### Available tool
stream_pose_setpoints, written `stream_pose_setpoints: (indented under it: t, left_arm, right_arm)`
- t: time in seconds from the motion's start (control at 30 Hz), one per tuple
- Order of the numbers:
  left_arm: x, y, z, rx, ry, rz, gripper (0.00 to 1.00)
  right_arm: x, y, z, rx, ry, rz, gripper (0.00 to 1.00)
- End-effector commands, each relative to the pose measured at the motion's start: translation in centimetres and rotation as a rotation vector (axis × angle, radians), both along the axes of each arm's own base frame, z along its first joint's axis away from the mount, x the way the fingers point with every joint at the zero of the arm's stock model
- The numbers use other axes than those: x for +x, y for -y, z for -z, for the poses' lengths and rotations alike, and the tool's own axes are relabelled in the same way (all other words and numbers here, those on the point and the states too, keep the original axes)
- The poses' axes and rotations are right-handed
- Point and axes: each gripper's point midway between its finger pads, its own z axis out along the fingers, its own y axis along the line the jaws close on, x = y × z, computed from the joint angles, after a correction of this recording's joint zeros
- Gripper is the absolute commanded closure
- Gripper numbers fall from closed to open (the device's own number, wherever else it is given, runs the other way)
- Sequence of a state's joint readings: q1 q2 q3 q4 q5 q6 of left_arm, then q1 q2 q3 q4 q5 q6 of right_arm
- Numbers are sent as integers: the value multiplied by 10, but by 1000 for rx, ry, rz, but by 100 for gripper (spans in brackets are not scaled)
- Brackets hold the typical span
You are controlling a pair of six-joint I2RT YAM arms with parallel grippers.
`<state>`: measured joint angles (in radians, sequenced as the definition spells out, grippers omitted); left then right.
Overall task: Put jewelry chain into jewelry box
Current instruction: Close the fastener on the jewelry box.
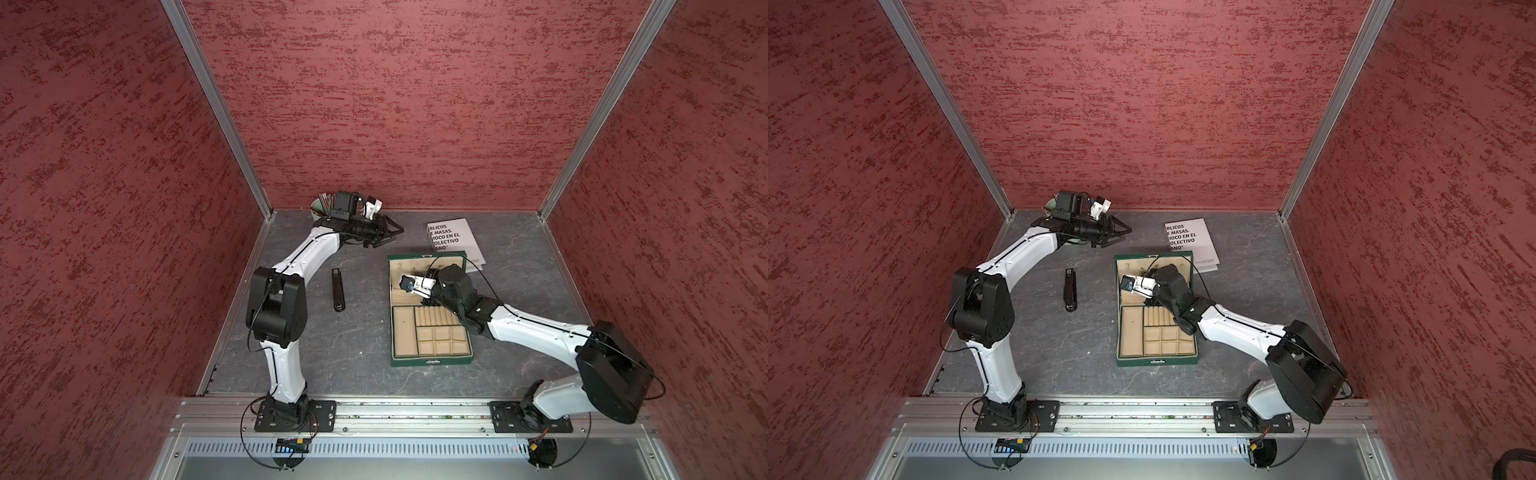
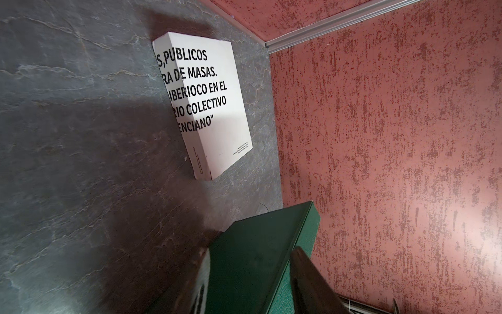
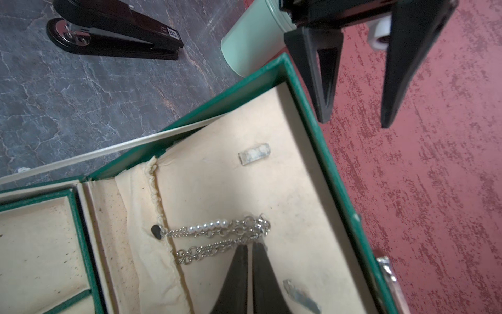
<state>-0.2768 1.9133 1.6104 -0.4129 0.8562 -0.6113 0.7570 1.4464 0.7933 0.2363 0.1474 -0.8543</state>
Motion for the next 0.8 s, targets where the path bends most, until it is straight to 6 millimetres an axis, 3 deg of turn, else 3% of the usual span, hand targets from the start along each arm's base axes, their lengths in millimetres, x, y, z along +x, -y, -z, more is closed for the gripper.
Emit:
stream_pose_setpoints:
  t: [0.0, 0.37, 0.77]
  left_arm:
    - [-2, 6, 2, 5, 5, 33, 50]
    - [-6, 12, 8, 13, -7, 56, 50]
    - [-13, 21, 12, 25, -16, 92, 51]
  right_arm:
    - [11, 2, 1, -11, 28, 27, 93]
    - [16, 12, -6, -15, 63, 58, 85]
    - [20, 11, -13, 2, 77, 60, 87]
